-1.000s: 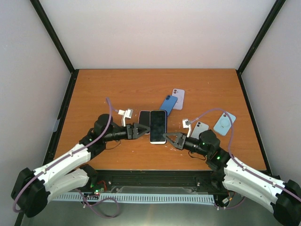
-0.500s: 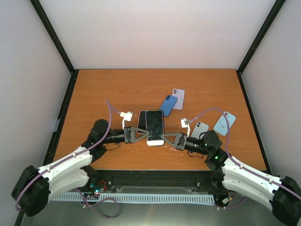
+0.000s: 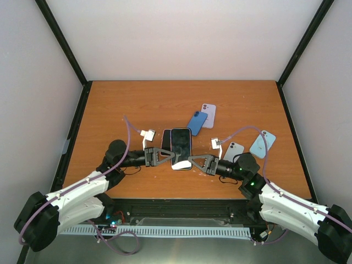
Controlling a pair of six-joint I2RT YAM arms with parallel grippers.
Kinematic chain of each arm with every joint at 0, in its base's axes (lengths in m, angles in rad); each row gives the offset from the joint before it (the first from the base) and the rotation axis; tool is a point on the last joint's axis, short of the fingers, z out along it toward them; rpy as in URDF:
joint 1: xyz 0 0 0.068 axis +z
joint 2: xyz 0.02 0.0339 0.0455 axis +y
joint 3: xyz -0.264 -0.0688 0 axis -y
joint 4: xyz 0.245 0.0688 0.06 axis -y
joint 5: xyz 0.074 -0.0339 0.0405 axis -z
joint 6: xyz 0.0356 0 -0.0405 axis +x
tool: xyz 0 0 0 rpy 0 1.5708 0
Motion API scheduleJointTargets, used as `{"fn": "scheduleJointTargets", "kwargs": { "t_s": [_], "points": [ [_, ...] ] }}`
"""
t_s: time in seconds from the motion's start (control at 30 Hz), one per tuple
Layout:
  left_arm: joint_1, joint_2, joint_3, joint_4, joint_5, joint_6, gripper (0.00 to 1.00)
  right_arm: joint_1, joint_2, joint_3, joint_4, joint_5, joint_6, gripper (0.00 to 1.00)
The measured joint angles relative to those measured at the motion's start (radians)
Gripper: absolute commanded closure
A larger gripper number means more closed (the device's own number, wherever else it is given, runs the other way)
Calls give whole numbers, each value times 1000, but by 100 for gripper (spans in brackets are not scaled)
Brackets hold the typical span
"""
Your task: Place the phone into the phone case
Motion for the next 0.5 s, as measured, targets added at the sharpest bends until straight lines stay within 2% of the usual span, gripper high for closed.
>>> {"fn": "scheduleJointTargets", "kwargs": {
  "t_s": [0.07,0.13,0.2,0.33,0.5],
  "points": [
    [0,0,0,-1,1,-2,100,0,0,0,-1,1,1,86],
    [0,0,0,-3,1,-2,94,0,0,0,-4,1,2,93],
    [0,0,0,-8,2,-2,75,0,0,0,-9,2,3,97],
    [0,0,0,-13,6,-13,49,2,0,0,-11,6,11,97],
    [0,-5,0,-2,11,-18,46,1,-10,0,-25,37,28,97]
  ]
}}
